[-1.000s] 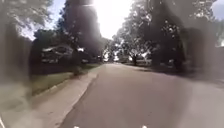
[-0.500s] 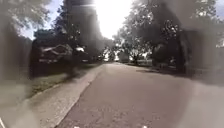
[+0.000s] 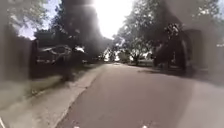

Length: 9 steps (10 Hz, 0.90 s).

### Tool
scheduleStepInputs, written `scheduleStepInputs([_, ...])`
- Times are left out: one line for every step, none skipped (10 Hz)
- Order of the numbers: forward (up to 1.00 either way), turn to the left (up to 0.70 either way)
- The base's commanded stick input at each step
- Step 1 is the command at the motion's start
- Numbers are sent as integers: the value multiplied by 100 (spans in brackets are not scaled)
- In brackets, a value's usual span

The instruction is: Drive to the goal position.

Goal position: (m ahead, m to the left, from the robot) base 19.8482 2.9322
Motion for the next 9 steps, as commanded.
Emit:
scheduleStepInputs([100, 0])
scheduleStepInputs([100, 0])
scheduleStepInputs([100, 0])
scheduleStepInputs([100, 0])
scheduleStepInputs([100, 0])
scheduleStepInputs([100, 0])
scheduleStepInputs([100, 0])
scheduleStepInputs([100, 0])
scheduleStepInputs([100, 0])
